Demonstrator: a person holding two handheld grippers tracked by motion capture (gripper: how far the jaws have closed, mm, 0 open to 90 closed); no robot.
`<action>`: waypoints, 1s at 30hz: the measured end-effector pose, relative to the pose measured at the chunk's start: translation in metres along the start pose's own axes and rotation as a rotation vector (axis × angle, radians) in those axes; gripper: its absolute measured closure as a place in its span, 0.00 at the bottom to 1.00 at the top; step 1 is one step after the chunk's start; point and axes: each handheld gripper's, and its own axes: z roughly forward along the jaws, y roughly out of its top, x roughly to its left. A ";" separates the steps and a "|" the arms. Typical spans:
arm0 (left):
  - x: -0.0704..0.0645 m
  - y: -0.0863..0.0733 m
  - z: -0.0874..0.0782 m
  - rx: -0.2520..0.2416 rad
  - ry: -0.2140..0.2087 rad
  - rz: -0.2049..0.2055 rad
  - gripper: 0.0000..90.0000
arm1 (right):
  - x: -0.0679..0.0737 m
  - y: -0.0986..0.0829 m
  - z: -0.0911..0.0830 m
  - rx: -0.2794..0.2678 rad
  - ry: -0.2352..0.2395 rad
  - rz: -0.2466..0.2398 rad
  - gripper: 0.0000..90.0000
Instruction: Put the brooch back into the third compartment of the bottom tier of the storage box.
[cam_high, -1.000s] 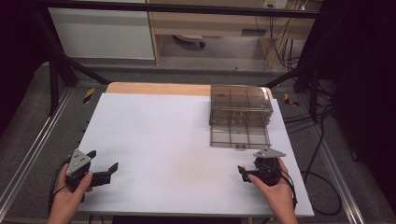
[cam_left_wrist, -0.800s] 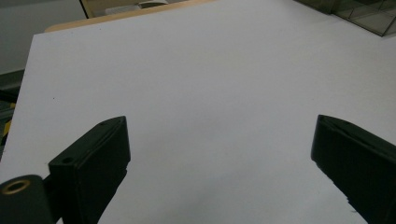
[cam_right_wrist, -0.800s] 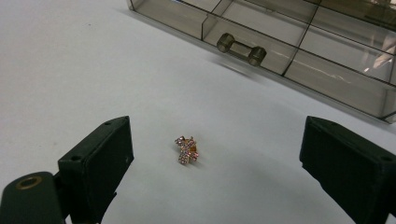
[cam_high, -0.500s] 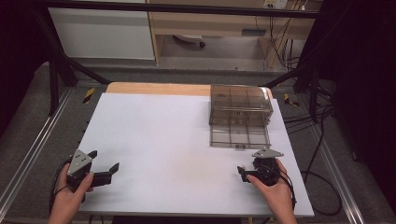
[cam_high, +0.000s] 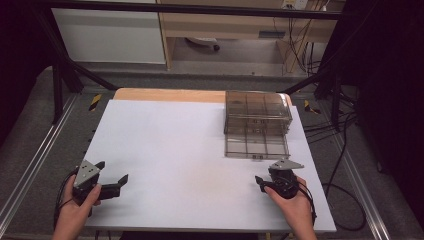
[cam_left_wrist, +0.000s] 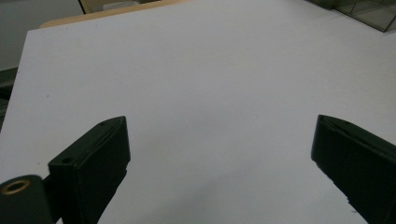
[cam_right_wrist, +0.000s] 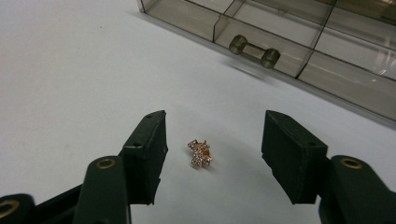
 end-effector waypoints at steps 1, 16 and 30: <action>0.000 0.000 0.000 0.000 -0.001 -0.001 0.05 | 0.000 0.000 -0.001 -0.005 0.001 0.002 0.50; 0.001 -0.001 0.000 0.006 -0.001 0.002 0.05 | -0.003 -0.003 0.004 0.004 0.010 0.035 0.73; 0.000 0.000 0.001 0.006 -0.004 0.005 0.05 | 0.006 -0.005 0.013 0.060 0.004 -0.012 0.77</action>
